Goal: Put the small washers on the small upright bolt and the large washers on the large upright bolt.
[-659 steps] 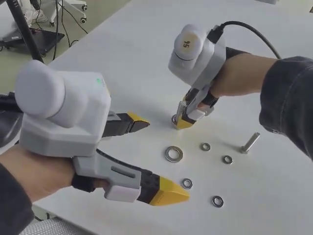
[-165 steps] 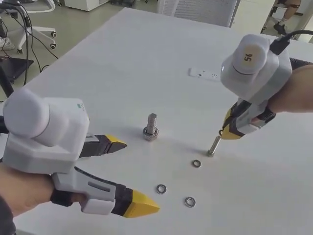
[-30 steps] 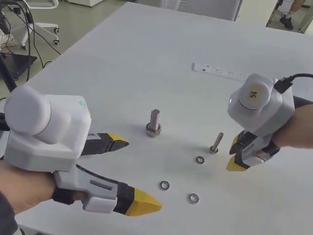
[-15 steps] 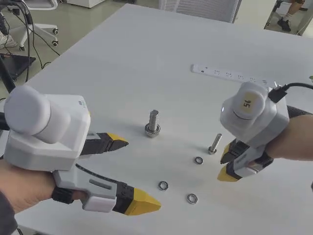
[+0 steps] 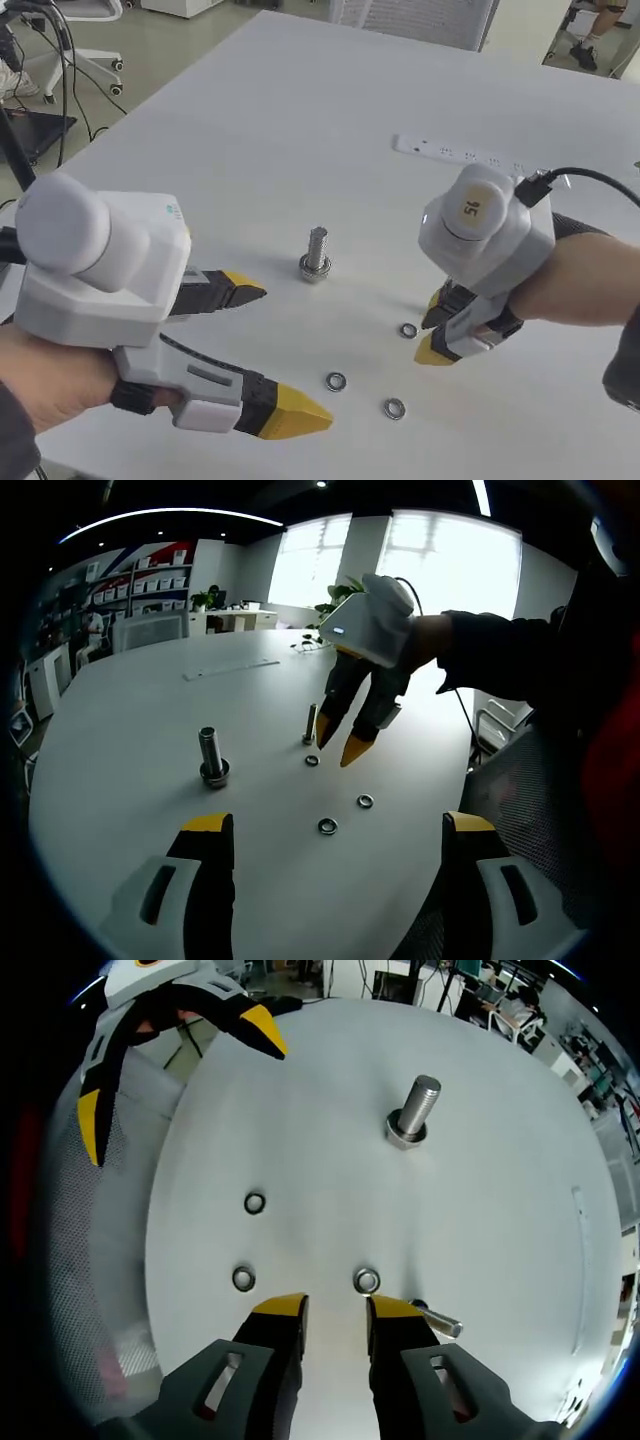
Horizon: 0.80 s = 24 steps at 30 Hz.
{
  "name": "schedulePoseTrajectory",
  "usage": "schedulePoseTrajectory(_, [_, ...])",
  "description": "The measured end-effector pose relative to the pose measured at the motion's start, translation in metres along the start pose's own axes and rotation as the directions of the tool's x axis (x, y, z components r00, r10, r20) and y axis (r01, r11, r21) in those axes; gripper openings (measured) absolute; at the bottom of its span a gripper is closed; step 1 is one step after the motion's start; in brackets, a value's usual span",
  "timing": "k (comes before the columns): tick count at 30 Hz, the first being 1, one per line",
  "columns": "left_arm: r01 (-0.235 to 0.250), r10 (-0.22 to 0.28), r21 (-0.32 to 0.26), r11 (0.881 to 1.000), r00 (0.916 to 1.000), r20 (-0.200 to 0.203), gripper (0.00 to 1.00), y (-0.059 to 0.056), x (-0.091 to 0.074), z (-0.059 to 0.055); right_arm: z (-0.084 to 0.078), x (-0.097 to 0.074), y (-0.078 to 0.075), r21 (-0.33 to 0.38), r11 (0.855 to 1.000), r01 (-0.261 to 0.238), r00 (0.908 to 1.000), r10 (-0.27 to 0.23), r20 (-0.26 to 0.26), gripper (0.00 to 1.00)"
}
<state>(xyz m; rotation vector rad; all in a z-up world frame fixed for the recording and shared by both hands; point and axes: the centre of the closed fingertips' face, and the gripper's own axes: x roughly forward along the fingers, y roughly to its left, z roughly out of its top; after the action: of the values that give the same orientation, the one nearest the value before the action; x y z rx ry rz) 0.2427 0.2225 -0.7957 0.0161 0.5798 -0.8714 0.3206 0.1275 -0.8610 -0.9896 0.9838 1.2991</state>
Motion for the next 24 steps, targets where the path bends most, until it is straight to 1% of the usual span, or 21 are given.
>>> schedulePoseTrajectory(8, [0.002,-0.002,0.000,1.000,1.0000,0.001,0.85,0.000,0.000,0.001,0.004,0.006,-0.011,0.017,0.999,0.040,0.9992,-0.040,-0.005,0.24])
schedulePoseTrajectory(18, [0.003,-0.003,-0.001,1.000,1.0000,0.005,0.85,0.001,0.000,0.001,0.004,0.012,-0.017,0.055,0.997,0.057,0.9983,-0.057,-0.012,0.23])
schedulePoseTrajectory(24, [0.002,-0.002,0.001,1.000,1.0000,0.006,0.85,0.001,0.001,0.002,0.002,0.015,-0.017,0.055,0.997,0.059,0.9981,-0.058,-0.021,0.23])
